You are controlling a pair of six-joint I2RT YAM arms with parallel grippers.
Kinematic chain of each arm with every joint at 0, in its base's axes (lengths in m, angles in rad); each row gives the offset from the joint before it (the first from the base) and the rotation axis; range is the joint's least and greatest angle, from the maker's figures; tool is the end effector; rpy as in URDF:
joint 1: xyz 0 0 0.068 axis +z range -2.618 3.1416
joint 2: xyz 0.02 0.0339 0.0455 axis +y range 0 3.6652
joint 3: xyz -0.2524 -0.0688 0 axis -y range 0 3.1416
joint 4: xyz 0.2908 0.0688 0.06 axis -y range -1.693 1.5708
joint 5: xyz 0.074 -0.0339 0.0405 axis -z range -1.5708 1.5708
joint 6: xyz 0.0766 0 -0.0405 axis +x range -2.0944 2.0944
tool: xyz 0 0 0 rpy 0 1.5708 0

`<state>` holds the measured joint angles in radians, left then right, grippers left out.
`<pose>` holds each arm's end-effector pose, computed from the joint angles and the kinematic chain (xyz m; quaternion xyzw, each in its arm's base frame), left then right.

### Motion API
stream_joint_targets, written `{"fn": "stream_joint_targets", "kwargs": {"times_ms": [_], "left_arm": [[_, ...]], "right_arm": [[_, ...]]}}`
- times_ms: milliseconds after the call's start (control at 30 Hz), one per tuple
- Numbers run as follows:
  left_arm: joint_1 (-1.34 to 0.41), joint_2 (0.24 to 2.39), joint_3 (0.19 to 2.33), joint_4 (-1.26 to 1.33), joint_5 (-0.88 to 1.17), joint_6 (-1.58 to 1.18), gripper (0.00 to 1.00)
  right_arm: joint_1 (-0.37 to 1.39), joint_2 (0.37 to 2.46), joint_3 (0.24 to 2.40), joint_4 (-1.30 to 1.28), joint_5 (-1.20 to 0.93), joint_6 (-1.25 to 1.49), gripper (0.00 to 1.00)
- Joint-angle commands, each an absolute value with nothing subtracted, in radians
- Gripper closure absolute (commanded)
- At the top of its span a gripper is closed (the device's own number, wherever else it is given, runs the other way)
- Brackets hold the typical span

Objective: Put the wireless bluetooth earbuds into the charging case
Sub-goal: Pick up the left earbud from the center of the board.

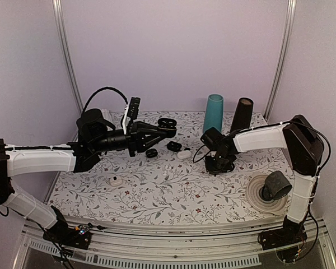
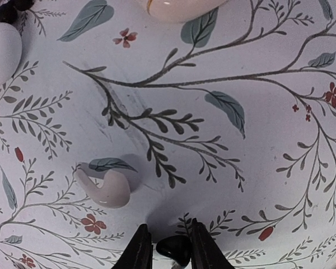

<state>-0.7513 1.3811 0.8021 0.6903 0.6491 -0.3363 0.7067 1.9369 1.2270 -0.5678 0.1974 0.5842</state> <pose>0.2482 -0.2952 0.2675 0.3628 0.5694 -0.5474 0.4945 0.3239 0.2568 0.0624 -0.0459 0.9835 0.0095 0.1747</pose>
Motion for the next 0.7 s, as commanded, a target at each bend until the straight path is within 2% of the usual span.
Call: {"fn": "stream_joint_targets", "kwargs": {"times_ms": [0, 267, 667], "left_arm": [[-0.739, 1.373, 0.792, 0.712, 0.640, -0.327, 1.00], [-0.737, 1.363, 0.780, 0.707, 0.601, -0.320, 1.00], [-0.728, 1.372, 0.744, 0.728, 0.534, -0.341, 1.00]], "right_arm": [[0.716, 1.972, 1.246, -0.610, 0.220, 0.574, 0.76], [0.717, 1.945, 1.232, -0.601, 0.219, 0.573, 0.85], [0.717, 1.735, 1.151, -0.479, 0.245, 0.574, 0.89]]}}
